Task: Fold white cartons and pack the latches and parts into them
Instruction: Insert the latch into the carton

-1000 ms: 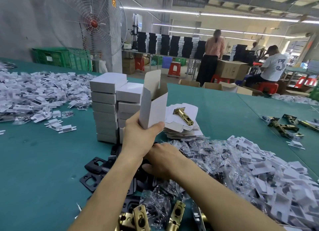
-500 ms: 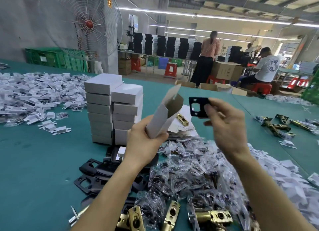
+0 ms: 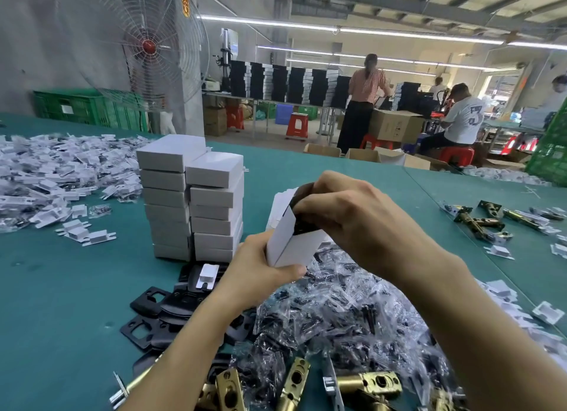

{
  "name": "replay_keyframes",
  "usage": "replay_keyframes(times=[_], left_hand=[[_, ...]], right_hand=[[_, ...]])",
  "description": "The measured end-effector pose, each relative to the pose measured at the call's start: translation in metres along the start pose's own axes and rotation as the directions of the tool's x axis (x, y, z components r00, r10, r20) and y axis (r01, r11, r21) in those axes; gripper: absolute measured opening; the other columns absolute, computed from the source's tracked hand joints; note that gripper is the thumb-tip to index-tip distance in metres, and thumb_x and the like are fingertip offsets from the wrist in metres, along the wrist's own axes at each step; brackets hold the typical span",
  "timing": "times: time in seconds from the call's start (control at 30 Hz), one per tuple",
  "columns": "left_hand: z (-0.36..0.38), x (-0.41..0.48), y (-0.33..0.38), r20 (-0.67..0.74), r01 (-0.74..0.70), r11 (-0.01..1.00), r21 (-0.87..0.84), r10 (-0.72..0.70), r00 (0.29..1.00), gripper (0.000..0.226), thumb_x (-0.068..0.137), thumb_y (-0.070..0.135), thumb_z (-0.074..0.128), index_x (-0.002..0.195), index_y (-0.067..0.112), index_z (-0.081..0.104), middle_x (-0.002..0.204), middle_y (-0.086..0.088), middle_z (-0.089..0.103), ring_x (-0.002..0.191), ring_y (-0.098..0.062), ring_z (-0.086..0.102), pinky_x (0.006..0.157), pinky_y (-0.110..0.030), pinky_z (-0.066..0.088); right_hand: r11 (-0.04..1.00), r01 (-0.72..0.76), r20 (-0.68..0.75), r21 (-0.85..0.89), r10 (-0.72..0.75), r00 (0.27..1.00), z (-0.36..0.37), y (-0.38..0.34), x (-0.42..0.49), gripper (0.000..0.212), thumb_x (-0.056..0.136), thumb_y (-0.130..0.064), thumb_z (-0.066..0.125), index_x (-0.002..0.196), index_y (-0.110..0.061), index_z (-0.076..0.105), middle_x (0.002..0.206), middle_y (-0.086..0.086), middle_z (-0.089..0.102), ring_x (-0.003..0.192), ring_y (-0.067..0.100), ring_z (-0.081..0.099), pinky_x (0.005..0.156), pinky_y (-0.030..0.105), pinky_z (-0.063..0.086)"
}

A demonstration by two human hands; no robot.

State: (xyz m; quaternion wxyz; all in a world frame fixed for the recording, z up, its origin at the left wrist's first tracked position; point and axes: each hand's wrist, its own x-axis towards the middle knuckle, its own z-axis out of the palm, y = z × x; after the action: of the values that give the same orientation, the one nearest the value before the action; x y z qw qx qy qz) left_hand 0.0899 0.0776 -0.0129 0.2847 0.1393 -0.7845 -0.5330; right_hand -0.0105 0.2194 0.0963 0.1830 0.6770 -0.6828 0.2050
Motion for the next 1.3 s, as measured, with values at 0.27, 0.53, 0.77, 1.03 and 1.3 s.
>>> replay_keyframes(times=[0.27,0.53,0.77,1.03,1.3], left_hand=[[0.001,-0.001,-0.002,0.097,0.075,0.997,0.004,-0.075,0.992,0.029,0.062,0.036,0.082,0.085,0.047,0.068,0.076,0.022,0.062,0.064,-0.001,0.056,0.055,-0.019,0.044],[-0.003,-0.005,0.009,0.151,0.099,0.969,-0.228,-0.065,0.986,0.025,0.068,0.018,0.084,0.085,0.034,0.075,0.078,0.009,0.072,0.068,-0.002,0.066,0.057,-0.018,0.050],[0.007,-0.010,0.006,0.298,0.168,0.972,-0.165,-0.114,0.948,0.036,0.064,0.037,0.085,0.097,0.030,0.075,0.092,0.000,0.076,0.086,-0.017,0.073,0.069,-0.041,0.061],[0.012,-0.008,0.005,0.025,-0.070,0.996,-0.060,0.071,0.997,0.056,0.060,0.044,0.088,0.109,0.046,0.060,0.103,0.009,0.073,0.092,-0.014,0.071,0.081,-0.037,0.061],[0.011,-0.011,0.008,-0.032,-0.134,0.956,-0.261,0.130,0.991,0.026,0.070,0.017,0.087,0.090,0.023,0.072,0.091,-0.003,0.077,0.086,-0.023,0.075,0.072,-0.032,0.061]], right_hand=[[0.998,-0.037,0.211,0.053,0.025,0.977,0.004,0.005,0.015,0.017,0.093,-0.007,0.063,0.089,-0.017,0.076,0.094,-0.016,0.061,0.089,0.025,0.063,0.071,0.046,0.053],[0.802,-0.292,-0.213,0.522,0.454,0.865,0.008,0.023,-0.021,0.026,0.088,-0.015,0.072,0.112,-0.026,0.068,0.109,-0.007,0.070,0.097,0.006,0.067,0.082,0.021,0.055],[0.473,-0.260,0.038,0.842,0.428,0.903,0.045,0.024,-0.057,0.025,0.076,-0.026,0.070,0.100,-0.024,0.073,0.098,-0.004,0.077,0.092,0.013,0.073,0.079,0.025,0.059],[0.535,-0.336,0.060,0.776,0.467,0.882,0.063,0.037,-0.079,0.024,0.081,-0.030,0.067,0.102,-0.023,0.075,0.100,-0.002,0.077,0.094,0.023,0.072,0.086,0.042,0.059],[0.667,-0.363,0.122,0.650,0.381,0.917,0.068,0.030,-0.070,0.029,0.087,-0.036,0.060,0.114,-0.032,0.069,0.109,-0.016,0.071,0.104,0.000,0.066,0.087,0.015,0.050]])
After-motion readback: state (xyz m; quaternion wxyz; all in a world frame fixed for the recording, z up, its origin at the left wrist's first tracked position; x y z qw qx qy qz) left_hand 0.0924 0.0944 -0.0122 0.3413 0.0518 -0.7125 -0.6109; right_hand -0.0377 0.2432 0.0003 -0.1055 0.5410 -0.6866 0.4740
